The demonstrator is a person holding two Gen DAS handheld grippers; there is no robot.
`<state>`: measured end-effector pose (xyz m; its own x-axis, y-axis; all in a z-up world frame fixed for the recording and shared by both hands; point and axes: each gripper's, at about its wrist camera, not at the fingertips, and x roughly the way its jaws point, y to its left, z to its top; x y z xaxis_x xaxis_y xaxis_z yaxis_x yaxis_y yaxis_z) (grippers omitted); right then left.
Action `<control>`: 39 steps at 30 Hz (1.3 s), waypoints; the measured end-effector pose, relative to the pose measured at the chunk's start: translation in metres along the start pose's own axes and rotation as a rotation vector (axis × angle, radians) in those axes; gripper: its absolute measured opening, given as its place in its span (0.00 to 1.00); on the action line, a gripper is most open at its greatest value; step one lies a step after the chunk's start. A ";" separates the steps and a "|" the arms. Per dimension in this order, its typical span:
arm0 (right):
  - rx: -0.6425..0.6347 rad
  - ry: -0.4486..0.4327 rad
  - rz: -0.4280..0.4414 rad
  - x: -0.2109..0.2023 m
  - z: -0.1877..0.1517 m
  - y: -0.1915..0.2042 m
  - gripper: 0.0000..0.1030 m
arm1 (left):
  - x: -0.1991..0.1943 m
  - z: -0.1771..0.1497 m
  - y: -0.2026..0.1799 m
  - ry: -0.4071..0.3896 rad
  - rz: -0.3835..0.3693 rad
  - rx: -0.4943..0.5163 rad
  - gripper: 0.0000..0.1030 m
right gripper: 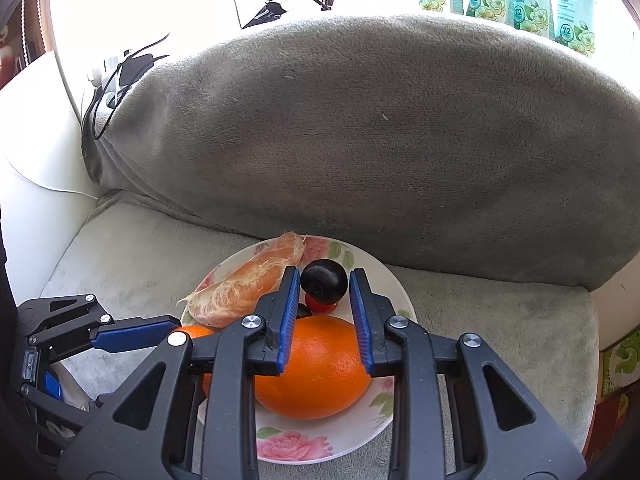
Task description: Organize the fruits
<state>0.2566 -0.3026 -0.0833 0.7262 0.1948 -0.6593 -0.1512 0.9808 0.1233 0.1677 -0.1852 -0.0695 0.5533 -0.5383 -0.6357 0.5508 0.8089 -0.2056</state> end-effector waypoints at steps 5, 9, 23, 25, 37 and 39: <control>0.003 -0.028 -0.002 -0.007 0.001 0.000 0.58 | -0.003 0.001 -0.001 -0.008 0.003 0.005 0.54; 0.016 -0.045 -0.006 -0.015 0.001 0.000 0.67 | -0.008 0.000 0.001 -0.009 0.010 -0.007 0.61; 0.027 -0.099 -0.049 -0.058 -0.021 0.012 0.86 | -0.036 -0.012 0.006 -0.014 0.056 -0.037 0.70; 0.031 -0.108 -0.057 -0.066 -0.025 0.014 0.86 | -0.041 -0.014 0.006 -0.020 0.062 -0.036 0.70; 0.034 -0.153 -0.108 -0.107 -0.049 0.029 0.98 | -0.070 -0.024 0.002 -0.047 0.097 -0.036 0.70; 0.038 -0.157 -0.117 -0.112 -0.053 0.031 0.98 | -0.073 -0.026 0.001 -0.049 0.108 -0.036 0.70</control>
<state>0.1354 -0.2949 -0.0451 0.8332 0.0757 -0.5477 -0.0361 0.9959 0.0828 0.1119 -0.1392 -0.0428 0.6389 -0.4578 -0.6182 0.4641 0.8703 -0.1649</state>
